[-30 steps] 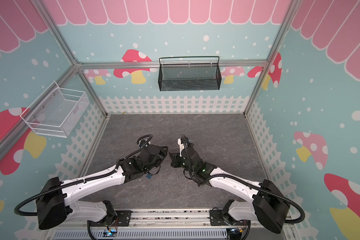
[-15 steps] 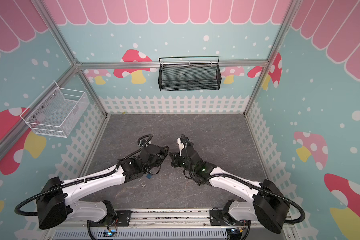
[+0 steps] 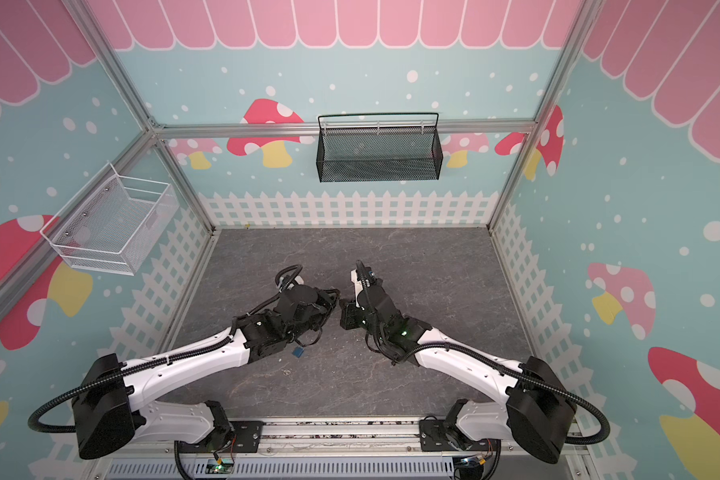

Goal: Unlock with the key
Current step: 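Push the key with the right gripper into the brass padlock's keyhole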

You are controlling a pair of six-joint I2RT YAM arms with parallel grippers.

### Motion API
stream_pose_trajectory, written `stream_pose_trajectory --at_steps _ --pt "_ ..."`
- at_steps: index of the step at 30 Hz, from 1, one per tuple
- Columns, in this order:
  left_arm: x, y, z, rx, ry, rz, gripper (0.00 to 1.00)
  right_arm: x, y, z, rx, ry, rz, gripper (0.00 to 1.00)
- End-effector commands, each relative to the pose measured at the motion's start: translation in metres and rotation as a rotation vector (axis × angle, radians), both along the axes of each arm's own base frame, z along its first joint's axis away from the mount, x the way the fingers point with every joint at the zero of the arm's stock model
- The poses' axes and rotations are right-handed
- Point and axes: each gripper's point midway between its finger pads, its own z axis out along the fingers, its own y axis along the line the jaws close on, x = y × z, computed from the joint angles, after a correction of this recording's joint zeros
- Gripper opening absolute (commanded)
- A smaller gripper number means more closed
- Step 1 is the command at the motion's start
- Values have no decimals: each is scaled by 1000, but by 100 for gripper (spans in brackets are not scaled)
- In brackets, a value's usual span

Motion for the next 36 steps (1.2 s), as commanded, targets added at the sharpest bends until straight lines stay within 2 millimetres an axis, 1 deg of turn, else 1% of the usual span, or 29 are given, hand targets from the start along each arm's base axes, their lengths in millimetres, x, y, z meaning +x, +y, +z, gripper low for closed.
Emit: stream_pose_trajectory --at_steps 1,3,6,8,13,18,21,23,26,29,33,35,36 --pt "-21 -34 16 -141 23 -143 0 2 19 33 109 -34 53 0" --pt "-22 -33 16 -136 21 -143 0 -2 24 44 162 -25 87 0" --pt "-22 -26 11 -131 23 -119 0 -9 30 60 260 12 134 0" --pt "-23 -22 9 -143 19 -99 0 -17 35 67 330 56 182 0" --pt "-23 -11 8 -143 11 -59 0 -28 35 71 462 150 234 0" --pt "-22 -11 9 -169 4 -49 0 -33 32 72 574 217 251 0" --pt "-22 -9 11 -174 -3 -41 0 -34 30 68 597 244 242 0" --pt "-21 -8 14 -172 -15 -41 0 -33 29 68 593 228 236 0" --pt "-20 -5 18 -138 -38 -45 0 -29 26 65 542 178 222 0" --pt "-18 2 23 -78 -70 -49 0 -23 16 59 449 120 175 0" --pt "-18 20 32 61 -148 -67 0 -21 -2 57 335 36 131 21" --pt "-19 29 34 153 -203 -99 0 -22 -11 57 283 9 112 25" --pt "-18 35 37 195 -234 -111 0 -23 -17 57 256 -4 102 30"
